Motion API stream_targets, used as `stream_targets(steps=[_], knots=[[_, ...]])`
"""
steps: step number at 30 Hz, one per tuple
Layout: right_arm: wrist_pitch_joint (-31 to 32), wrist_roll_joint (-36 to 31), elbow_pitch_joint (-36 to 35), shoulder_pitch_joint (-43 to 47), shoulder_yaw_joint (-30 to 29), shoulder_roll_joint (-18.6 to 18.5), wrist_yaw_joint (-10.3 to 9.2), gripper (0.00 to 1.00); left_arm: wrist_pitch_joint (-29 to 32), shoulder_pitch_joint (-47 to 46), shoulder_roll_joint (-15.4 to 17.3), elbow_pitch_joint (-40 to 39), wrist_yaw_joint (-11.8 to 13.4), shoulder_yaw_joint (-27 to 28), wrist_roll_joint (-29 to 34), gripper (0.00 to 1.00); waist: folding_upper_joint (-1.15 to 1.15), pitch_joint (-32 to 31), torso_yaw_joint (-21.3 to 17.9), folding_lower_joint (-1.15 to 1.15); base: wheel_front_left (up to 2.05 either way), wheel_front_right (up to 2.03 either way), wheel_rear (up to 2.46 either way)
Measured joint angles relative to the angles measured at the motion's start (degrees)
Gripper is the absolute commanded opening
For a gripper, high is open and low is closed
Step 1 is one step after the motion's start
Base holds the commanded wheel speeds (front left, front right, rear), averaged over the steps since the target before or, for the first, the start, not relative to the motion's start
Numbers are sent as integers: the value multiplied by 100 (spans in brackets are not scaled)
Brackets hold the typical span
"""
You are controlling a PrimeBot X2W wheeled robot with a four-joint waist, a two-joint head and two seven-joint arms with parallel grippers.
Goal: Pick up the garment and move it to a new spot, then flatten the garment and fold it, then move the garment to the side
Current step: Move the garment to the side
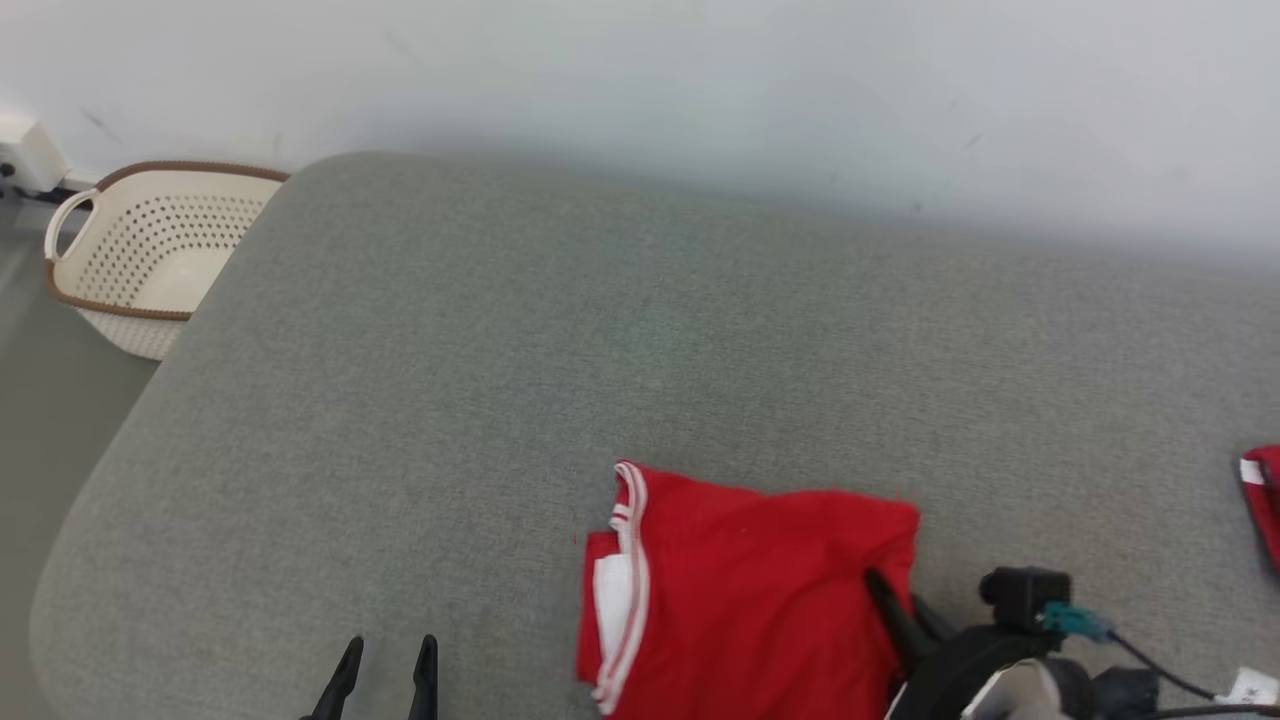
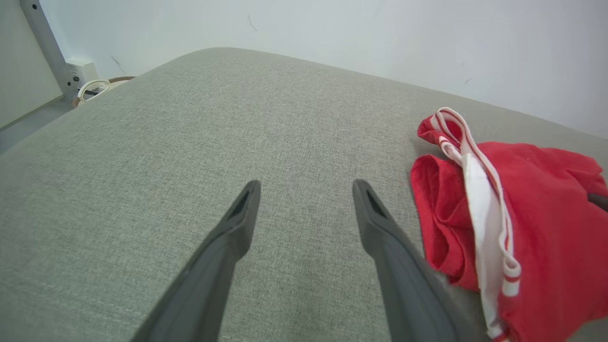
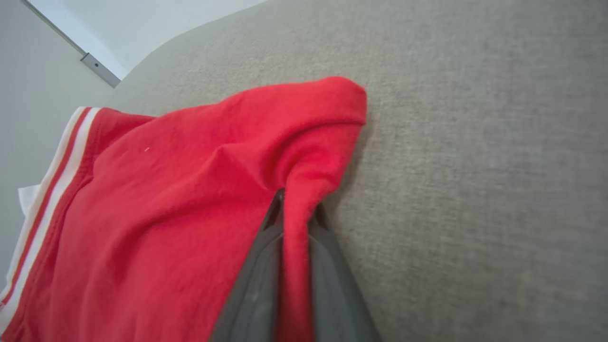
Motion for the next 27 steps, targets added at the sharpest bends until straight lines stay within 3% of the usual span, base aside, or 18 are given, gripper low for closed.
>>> stream_targets(steps=[5, 11, 27], knots=[[-20, -279, 118, -89, -510, -98, -1, 0, 0, 10, 0, -23, -2, -4, 138, 100, 0, -99, -195, 0, 0, 0, 0], [-19, -646, 81, -25, -923, 69, -1, 0, 0, 27, 1, -101, -1, -37, 363, 100, 0, -220, -603, 0, 0, 0, 0], [-25, -957, 73, 183, -1322, 224, -1, 0, 0, -43, -1, -149, 66, 42, 523, 100, 0, -317, -2247, 1, 0, 0, 0]])
